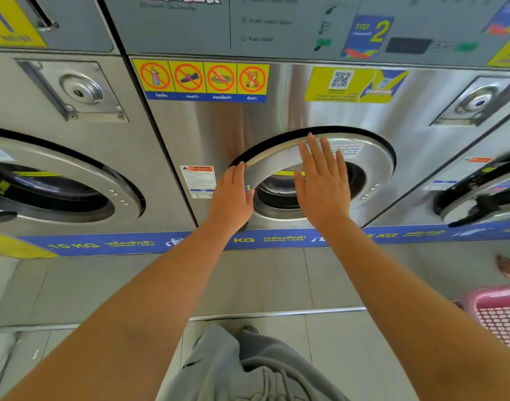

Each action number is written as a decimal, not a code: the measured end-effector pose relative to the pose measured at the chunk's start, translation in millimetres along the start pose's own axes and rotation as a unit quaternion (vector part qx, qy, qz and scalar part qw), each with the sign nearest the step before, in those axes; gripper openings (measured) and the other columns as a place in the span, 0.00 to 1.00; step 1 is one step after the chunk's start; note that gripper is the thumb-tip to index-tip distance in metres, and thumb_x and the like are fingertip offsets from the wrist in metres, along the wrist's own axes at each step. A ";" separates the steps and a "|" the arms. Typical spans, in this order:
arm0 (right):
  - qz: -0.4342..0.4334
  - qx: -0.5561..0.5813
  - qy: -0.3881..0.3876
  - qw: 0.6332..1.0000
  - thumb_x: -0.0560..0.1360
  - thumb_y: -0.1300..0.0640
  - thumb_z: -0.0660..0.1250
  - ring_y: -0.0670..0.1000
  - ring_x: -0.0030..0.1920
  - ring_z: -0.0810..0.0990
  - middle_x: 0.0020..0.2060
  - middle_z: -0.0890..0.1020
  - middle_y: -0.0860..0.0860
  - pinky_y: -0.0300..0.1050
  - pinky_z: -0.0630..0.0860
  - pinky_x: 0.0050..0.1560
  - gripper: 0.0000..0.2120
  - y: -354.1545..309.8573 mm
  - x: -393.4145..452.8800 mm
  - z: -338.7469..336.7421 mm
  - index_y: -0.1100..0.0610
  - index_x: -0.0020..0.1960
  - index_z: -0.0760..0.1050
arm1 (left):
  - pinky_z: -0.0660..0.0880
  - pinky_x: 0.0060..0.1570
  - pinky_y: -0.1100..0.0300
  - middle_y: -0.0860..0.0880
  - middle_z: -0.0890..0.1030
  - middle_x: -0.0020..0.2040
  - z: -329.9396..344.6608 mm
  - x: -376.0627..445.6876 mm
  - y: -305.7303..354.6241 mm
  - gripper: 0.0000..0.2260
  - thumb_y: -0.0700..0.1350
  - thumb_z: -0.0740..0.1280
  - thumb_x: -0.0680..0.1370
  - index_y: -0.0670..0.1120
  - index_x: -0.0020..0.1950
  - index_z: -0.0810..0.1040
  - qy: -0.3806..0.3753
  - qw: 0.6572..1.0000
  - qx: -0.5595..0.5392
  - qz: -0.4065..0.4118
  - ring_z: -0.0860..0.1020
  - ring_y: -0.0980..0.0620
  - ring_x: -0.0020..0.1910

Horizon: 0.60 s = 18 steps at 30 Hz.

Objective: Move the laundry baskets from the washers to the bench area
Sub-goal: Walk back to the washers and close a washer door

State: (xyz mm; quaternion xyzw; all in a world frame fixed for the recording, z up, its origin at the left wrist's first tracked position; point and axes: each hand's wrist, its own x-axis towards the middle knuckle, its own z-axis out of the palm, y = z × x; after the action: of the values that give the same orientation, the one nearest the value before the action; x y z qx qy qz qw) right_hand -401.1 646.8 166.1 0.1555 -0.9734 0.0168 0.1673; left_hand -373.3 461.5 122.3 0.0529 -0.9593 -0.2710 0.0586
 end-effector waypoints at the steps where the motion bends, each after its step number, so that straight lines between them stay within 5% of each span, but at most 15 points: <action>1: 0.001 0.005 0.007 1.000 0.81 0.51 0.55 0.57 0.77 0.55 0.77 0.58 0.53 0.56 0.52 0.77 0.25 0.0 -1.5 -1.0 0.57 0.77 0.59 | 0.66 0.68 0.53 0.43 0.65 0.73 -1.2 -3.1 -0.6 0.27 0.44 0.63 0.79 0.42 0.76 0.58 0.002 1.000 0.004 0.006 0.65 0.43 0.70; 13: 0.106 0.070 0.044 0.991 0.82 0.51 0.52 0.56 0.76 0.58 0.73 0.67 0.54 0.53 0.53 0.76 0.22 -15.6 -41.8 -28.2 0.59 0.73 0.66 | 0.73 0.48 0.56 0.45 0.78 0.54 -17.2 -77.5 -9.3 0.18 0.53 0.57 0.80 0.44 0.64 0.73 -0.008 0.986 -0.017 0.166 0.76 0.46 0.52; 18: 0.127 0.096 0.054 0.986 0.82 0.51 0.54 0.55 0.76 0.59 0.72 0.69 0.54 0.52 0.52 0.77 0.21 -7.4 -79.3 -44.5 0.60 0.70 0.68 | 0.71 0.59 0.55 0.47 0.76 0.64 -13.1 -94.2 -4.5 0.22 0.54 0.52 0.81 0.46 0.71 0.68 -0.053 0.975 -0.043 0.210 0.74 0.49 0.61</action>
State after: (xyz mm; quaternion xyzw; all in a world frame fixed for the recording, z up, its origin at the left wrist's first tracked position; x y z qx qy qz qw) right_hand -313.5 667.1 181.7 0.0444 -0.9686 0.1397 0.2007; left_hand -278.2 463.5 123.2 -0.1672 -0.9380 -0.2964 0.0656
